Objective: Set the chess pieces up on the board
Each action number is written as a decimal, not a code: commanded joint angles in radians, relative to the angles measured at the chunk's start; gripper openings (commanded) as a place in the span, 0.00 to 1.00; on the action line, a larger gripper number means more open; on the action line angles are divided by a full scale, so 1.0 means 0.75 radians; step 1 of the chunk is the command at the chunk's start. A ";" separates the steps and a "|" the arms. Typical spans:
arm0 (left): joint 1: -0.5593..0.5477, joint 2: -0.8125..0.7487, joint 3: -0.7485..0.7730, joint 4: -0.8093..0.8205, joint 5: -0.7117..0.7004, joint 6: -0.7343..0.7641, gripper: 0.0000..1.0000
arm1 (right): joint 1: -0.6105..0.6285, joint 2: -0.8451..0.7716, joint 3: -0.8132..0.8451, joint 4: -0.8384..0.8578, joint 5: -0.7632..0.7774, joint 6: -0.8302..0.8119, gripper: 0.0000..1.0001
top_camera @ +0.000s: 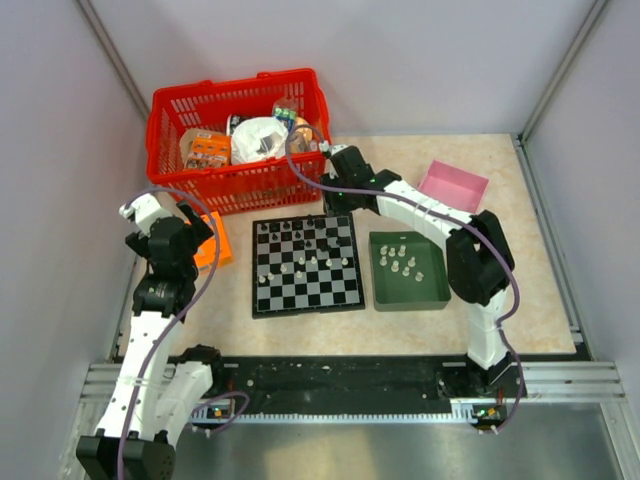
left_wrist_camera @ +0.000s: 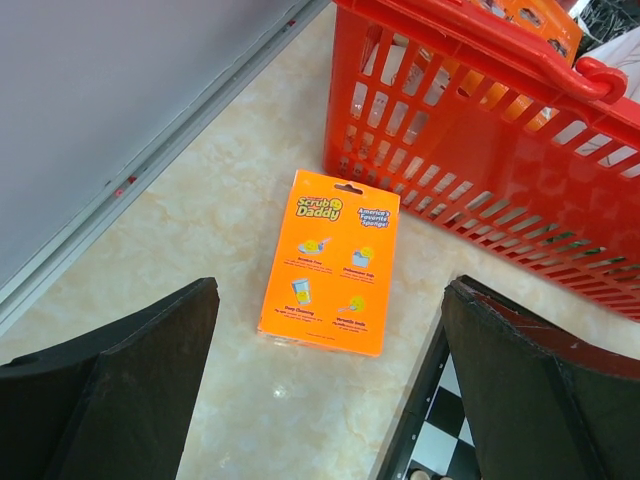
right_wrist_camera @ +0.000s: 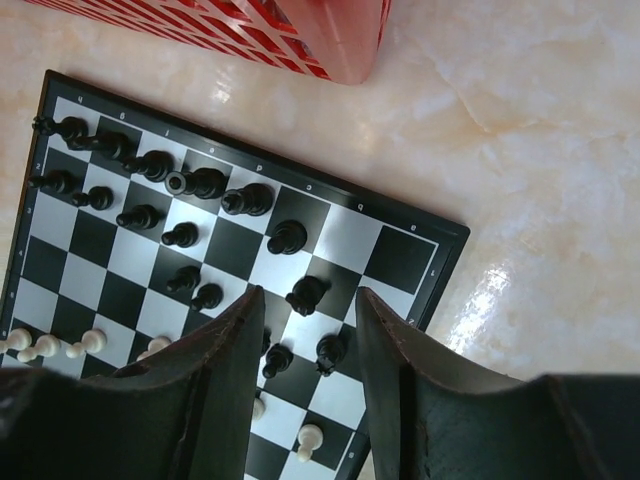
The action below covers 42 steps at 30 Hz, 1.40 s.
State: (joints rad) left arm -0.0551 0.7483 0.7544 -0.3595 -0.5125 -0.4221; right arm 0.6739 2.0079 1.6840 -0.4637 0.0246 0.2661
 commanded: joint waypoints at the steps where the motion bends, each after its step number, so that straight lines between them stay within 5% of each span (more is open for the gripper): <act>1: 0.004 -0.016 -0.020 0.056 0.015 -0.018 0.99 | 0.024 0.010 0.011 0.080 -0.029 0.032 0.41; 19: 0.004 0.019 -0.022 0.062 0.121 0.002 0.99 | -0.011 -0.368 -0.341 0.381 0.063 0.150 0.47; 26: 0.004 0.045 -0.026 0.060 0.156 -0.018 0.99 | -0.174 -0.286 -0.347 0.432 -0.208 0.355 0.47; 42: 0.004 0.262 -0.161 0.103 0.493 -0.130 0.99 | -0.281 0.035 -0.237 0.440 -0.311 0.355 0.47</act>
State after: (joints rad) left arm -0.0551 0.9379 0.6521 -0.3374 -0.2222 -0.4782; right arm 0.4973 1.9827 1.4235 -0.1757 -0.1841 0.5186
